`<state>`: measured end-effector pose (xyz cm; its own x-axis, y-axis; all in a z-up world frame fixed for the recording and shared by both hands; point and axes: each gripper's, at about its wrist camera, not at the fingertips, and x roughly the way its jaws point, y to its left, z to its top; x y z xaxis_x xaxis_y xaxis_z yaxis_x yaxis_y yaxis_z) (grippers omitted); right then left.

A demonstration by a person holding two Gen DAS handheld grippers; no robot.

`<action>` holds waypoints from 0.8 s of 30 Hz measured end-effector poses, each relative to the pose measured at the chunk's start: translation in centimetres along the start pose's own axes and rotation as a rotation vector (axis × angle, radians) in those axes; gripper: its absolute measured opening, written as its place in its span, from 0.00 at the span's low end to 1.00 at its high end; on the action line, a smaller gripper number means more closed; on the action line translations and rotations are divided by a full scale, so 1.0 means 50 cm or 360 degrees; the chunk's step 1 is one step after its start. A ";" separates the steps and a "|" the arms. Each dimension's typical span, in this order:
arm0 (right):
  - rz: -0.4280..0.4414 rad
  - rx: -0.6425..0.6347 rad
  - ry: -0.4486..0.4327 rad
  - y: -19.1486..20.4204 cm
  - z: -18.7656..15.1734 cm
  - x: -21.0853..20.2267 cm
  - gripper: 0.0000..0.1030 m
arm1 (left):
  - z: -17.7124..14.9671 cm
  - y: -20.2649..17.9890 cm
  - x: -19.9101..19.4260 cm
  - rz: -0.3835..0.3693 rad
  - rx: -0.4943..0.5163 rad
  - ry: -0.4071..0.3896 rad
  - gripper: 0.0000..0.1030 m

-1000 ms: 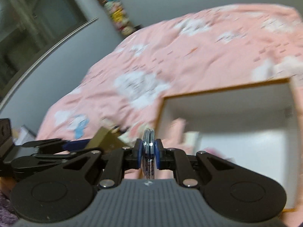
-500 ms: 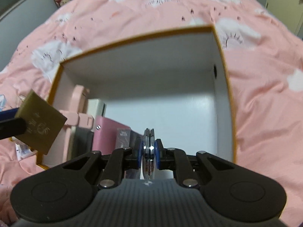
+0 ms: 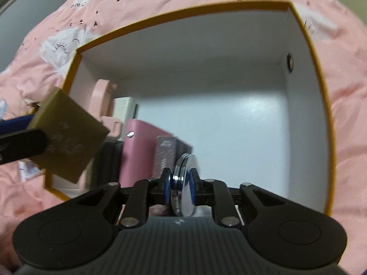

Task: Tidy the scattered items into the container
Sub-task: 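Carry the mirror compact and gold box with both tools over the orange box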

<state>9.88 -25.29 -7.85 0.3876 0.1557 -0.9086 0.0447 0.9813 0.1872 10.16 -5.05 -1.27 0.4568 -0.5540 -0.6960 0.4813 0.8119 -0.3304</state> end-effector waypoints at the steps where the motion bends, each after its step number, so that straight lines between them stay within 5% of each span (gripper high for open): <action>1: 0.0024 0.0028 0.0011 -0.003 -0.001 0.000 0.26 | 0.000 -0.001 0.001 0.0000 -0.0001 0.0002 0.50; 9: 0.0055 0.0067 -0.0054 -0.016 -0.006 -0.028 0.27 | 0.006 -0.024 0.016 -0.0041 0.0021 0.0017 0.50; 17: -0.0069 0.0017 -0.0194 -0.056 -0.010 -0.100 0.29 | 0.041 -0.078 0.075 -0.0164 0.0036 0.0070 0.50; 24: -0.0167 -0.0253 -0.0250 -0.059 -0.027 -0.135 0.29 | 0.045 -0.139 0.149 -0.0113 0.0104 0.0142 0.50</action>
<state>5.91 -29.11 -2.75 0.5274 0.0444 -0.8484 -0.0484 0.9986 0.0222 11.88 -15.25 -2.74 0.3531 -0.5887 -0.7271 0.5592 0.7559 -0.3405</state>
